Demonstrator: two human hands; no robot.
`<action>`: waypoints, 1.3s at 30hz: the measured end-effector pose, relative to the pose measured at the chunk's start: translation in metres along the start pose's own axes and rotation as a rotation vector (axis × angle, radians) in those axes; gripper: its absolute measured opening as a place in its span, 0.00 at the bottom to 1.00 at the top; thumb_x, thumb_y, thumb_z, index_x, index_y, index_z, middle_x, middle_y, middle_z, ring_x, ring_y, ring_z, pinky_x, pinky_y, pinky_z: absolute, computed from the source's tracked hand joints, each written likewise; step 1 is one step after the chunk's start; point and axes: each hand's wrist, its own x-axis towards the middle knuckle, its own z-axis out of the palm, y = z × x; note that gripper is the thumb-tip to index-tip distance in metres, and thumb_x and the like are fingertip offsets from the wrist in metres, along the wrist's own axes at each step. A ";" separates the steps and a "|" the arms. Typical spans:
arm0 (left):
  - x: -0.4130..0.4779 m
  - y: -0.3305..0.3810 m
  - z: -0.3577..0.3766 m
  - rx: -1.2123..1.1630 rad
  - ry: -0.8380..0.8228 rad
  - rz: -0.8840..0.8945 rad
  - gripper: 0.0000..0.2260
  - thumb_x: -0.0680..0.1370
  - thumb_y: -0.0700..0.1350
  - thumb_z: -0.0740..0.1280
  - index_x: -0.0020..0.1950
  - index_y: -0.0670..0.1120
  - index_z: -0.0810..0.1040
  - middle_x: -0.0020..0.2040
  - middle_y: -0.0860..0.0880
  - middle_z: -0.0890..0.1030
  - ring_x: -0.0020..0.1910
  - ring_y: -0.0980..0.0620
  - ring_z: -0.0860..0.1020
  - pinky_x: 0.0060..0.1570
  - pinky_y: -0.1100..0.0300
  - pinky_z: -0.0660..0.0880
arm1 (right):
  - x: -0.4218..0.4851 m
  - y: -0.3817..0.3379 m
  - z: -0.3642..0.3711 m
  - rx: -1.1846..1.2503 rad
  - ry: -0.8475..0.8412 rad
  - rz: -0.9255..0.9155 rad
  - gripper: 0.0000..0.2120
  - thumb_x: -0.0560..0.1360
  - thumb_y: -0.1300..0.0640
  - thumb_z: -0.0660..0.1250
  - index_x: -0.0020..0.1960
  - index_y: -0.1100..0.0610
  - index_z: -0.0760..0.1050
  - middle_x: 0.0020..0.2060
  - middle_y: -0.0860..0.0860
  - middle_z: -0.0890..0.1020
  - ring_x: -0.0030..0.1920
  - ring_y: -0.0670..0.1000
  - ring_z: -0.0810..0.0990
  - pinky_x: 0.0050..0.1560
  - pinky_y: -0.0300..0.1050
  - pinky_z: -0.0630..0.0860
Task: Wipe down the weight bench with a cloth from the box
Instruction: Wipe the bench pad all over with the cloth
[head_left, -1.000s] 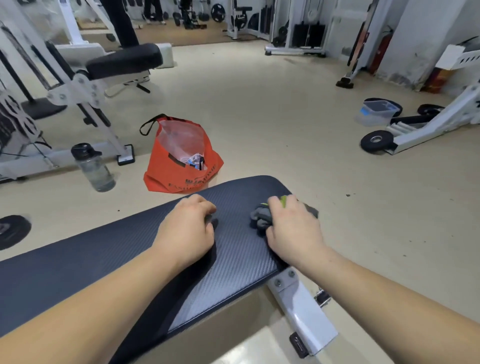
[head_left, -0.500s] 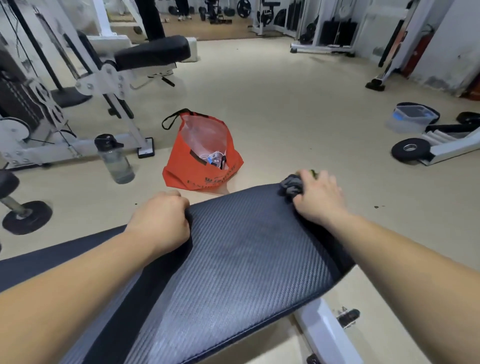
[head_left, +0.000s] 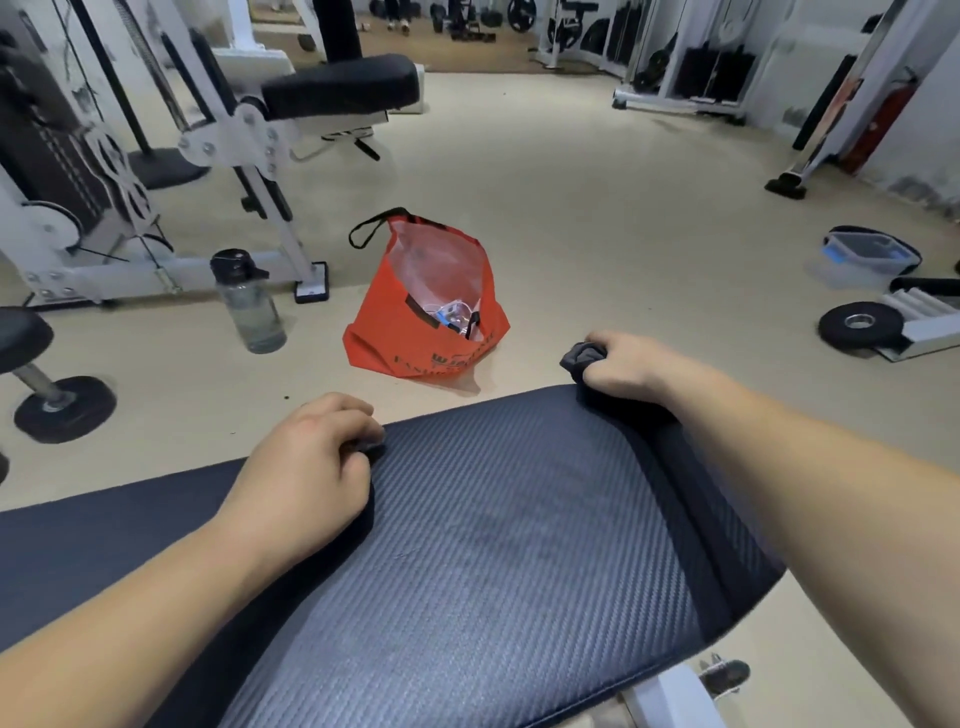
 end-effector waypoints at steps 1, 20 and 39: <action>-0.007 -0.007 -0.004 -0.007 0.020 -0.018 0.14 0.73 0.33 0.66 0.49 0.48 0.87 0.59 0.53 0.82 0.59 0.51 0.80 0.62 0.55 0.75 | -0.002 -0.015 0.001 0.003 -0.031 -0.040 0.15 0.71 0.54 0.59 0.56 0.47 0.76 0.54 0.52 0.83 0.56 0.58 0.79 0.57 0.48 0.76; -0.142 -0.170 -0.153 0.157 0.150 -0.456 0.17 0.78 0.39 0.62 0.64 0.50 0.81 0.60 0.54 0.80 0.61 0.50 0.76 0.59 0.55 0.75 | -0.097 -0.356 0.173 -0.077 -0.215 -0.676 0.19 0.74 0.49 0.60 0.65 0.47 0.68 0.56 0.53 0.82 0.58 0.60 0.79 0.59 0.53 0.75; -0.252 -0.340 -0.247 0.210 0.408 -0.895 0.16 0.77 0.40 0.60 0.59 0.54 0.80 0.58 0.55 0.78 0.58 0.49 0.71 0.54 0.55 0.66 | -0.190 -0.715 0.342 -0.244 -0.042 -1.028 0.15 0.79 0.52 0.59 0.64 0.56 0.64 0.61 0.62 0.77 0.59 0.67 0.78 0.47 0.54 0.68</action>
